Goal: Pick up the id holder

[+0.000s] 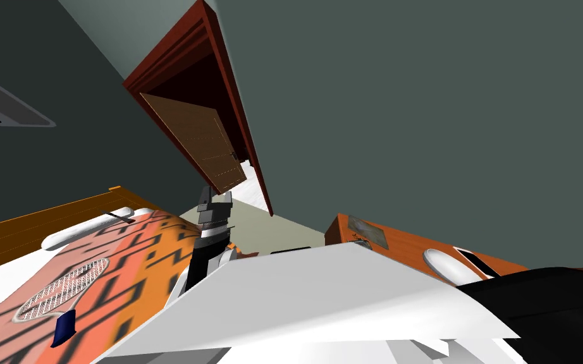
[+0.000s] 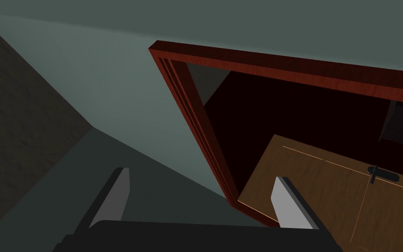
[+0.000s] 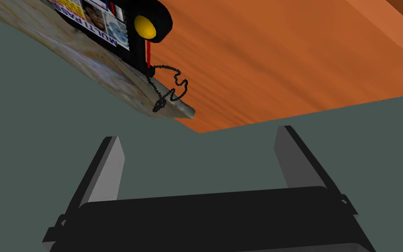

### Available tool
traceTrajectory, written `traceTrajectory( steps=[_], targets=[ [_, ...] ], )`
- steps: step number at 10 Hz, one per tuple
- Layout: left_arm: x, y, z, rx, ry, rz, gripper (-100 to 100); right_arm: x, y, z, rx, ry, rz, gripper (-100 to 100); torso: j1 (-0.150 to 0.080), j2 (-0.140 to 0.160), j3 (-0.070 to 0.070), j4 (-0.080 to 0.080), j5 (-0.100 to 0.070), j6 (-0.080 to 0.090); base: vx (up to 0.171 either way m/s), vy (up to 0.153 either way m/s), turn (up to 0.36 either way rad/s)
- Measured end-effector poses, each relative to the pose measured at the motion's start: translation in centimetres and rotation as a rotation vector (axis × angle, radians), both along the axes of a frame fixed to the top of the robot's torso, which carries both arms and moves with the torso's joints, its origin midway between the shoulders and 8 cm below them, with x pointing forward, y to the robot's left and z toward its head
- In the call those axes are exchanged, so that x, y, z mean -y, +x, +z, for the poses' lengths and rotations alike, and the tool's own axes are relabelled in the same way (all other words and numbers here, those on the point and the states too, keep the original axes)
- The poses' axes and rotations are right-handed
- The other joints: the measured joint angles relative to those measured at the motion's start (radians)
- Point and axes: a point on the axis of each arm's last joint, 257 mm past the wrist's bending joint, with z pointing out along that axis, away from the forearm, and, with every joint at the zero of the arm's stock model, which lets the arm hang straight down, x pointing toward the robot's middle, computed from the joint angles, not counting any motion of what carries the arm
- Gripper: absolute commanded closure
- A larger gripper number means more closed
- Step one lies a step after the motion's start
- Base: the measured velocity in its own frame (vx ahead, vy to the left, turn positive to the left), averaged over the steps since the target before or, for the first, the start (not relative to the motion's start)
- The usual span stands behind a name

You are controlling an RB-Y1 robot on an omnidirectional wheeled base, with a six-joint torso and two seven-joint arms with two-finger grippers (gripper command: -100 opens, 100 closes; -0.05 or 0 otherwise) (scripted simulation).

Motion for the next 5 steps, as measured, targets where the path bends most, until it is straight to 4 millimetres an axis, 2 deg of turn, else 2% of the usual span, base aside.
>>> traceTrajectory(
  steps=[5],
  targets=[
    [0.0,0.0,0.0,0.000,0.000,0.000,0,3.9,-2.3,0.0,-0.113,-0.140,0.049,-100,-0.001,0.000,0.000,0.000,0.000,0.000,0.037,-0.003,0.044]
  ],
)
